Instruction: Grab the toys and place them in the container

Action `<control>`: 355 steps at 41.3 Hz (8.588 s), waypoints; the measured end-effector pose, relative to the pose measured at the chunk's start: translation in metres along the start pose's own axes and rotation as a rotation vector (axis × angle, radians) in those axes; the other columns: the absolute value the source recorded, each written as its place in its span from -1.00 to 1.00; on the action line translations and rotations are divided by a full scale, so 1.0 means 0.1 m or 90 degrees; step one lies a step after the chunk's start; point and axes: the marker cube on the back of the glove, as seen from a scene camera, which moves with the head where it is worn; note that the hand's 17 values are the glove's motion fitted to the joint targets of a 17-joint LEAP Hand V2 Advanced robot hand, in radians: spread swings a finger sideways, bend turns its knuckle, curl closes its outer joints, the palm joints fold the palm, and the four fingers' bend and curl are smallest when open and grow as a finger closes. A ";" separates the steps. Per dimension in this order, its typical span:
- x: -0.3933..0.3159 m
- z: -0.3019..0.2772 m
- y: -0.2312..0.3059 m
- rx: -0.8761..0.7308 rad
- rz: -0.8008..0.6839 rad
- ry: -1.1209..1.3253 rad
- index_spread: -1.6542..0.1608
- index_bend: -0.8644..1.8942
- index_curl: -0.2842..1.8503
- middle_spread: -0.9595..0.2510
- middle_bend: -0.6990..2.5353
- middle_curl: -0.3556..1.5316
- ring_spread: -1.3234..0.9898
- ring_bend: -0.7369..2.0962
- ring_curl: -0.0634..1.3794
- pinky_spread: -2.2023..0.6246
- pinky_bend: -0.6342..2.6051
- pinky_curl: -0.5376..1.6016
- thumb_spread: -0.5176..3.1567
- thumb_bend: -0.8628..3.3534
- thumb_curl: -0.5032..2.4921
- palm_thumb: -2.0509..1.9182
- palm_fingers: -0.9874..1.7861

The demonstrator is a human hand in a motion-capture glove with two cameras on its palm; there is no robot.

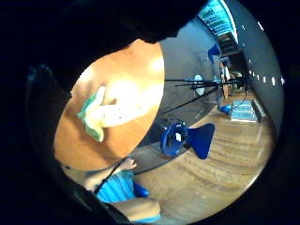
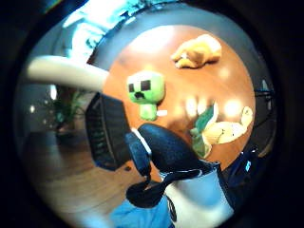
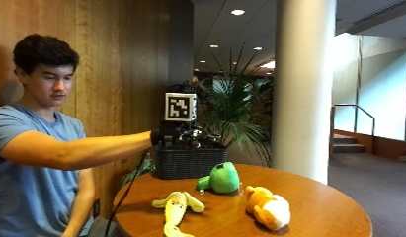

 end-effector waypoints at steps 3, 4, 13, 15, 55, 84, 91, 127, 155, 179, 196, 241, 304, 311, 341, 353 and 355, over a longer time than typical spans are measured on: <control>0.10 0.13 0.06 -0.008 0.003 0.000 0.50 -0.29 -0.55 0.54 -0.47 -0.34 0.12 -0.37 -0.79 0.62 -0.12 -0.19 -0.11 -0.62 -0.59 0.00 -0.40; 0.14 0.18 0.08 -0.011 0.006 0.000 0.50 -0.30 -0.55 0.54 -0.47 -0.34 0.13 -0.37 -0.78 0.62 -0.11 -0.19 -0.11 -0.62 -0.58 0.00 -0.41; 0.32 0.70 0.23 -0.059 0.008 0.009 0.50 -0.30 -0.55 0.53 -0.48 -0.35 0.15 -0.38 -0.78 0.64 -0.04 -0.16 -0.14 -0.62 -0.57 0.00 -0.45; 0.33 0.82 0.27 -0.075 0.000 0.009 0.50 -0.30 -0.55 0.54 -0.48 -0.35 0.15 -0.39 -0.78 0.64 -0.04 -0.16 -0.15 -0.62 -0.56 0.00 -0.46; 0.36 1.80 0.47 -0.136 -0.021 -0.026 0.45 -0.25 -0.63 0.45 -0.41 -0.32 0.04 0.04 -0.53 0.58 0.03 -0.16 0.00 -0.52 -0.47 0.18 -0.15; 0.15 -0.10 0.02 0.076 -0.069 0.009 0.44 -0.26 -0.61 -0.05 -0.23 -0.08 -0.26 0.37 -0.23 0.30 0.17 -0.06 -0.06 -0.42 -0.23 0.44 0.28; -0.59 -0.81 0.04 0.117 -0.099 -0.070 0.44 -0.25 -0.61 -0.11 -0.22 -0.03 -0.27 0.38 -0.20 0.30 0.17 -0.06 -0.11 -0.43 -0.19 0.43 0.28; -3.27 -0.61 0.44 0.091 -0.329 -0.031 0.45 -0.32 -0.71 -0.27 -0.23 0.20 -0.20 0.47 -0.17 0.29 0.13 -0.12 -0.17 -0.56 -0.13 0.30 0.31; -2.63 -0.49 -0.17 -0.006 -0.218 0.069 0.50 -0.27 -0.62 0.50 -0.48 -0.03 0.15 -0.06 -0.54 0.57 0.32 -0.11 -0.14 -0.61 -0.42 0.02 -0.46; -1.74 0.79 -0.93 -0.121 -0.109 0.074 0.51 -0.32 -0.60 0.61 -0.51 -0.28 0.20 -0.24 -0.60 0.62 0.29 -0.15 -0.11 -0.60 -0.43 0.09 -0.49; -1.81 1.60 -1.00 -0.139 -0.103 -0.022 0.52 -0.35 -0.62 0.65 -0.53 -0.39 0.21 -0.30 -0.59 0.60 0.37 -0.13 -0.11 -0.59 -0.44 0.14 -0.54; -1.83 0.12 -0.81 0.093 -0.111 0.094 0.42 -0.07 -0.42 -0.02 -0.21 -0.11 -0.22 0.23 -0.16 0.34 0.11 -0.19 -0.33 -0.50 -0.16 0.42 0.19; -3.00 -0.63 -0.29 -0.021 -0.243 0.025 0.52 -0.29 -0.53 0.67 -0.48 -0.04 0.10 0.05 -0.24 0.52 0.39 -0.11 -0.14 -0.62 -0.37 0.01 -0.50; -1.95 -0.56 -0.84 -0.024 -0.148 0.060 0.52 -0.31 -0.54 0.73 -0.50 -0.12 0.15 -0.03 -0.32 0.55 0.37 -0.13 -0.13 -0.60 -0.40 0.03 -0.49; 0.29 1.04 -2.33 -0.179 0.076 0.094 0.54 -0.37 -0.63 0.75 -0.50 -0.32 0.22 -0.31 -0.48 0.60 0.34 -0.16 -0.17 -0.61 -0.44 0.03 -0.56; 0.39 1.64 -2.49 -0.210 0.077 0.071 0.55 -0.39 -0.67 0.76 -0.51 -0.37 0.22 -0.35 -0.48 0.61 0.35 -0.16 -0.24 -0.63 -0.46 -0.01 -0.58; 0.41 1.68 -2.50 -0.206 0.087 0.072 0.55 -0.39 -0.68 0.76 -0.50 -0.37 0.22 -0.35 -0.48 0.61 0.36 -0.16 -0.25 -0.63 -0.46 -0.01 -0.57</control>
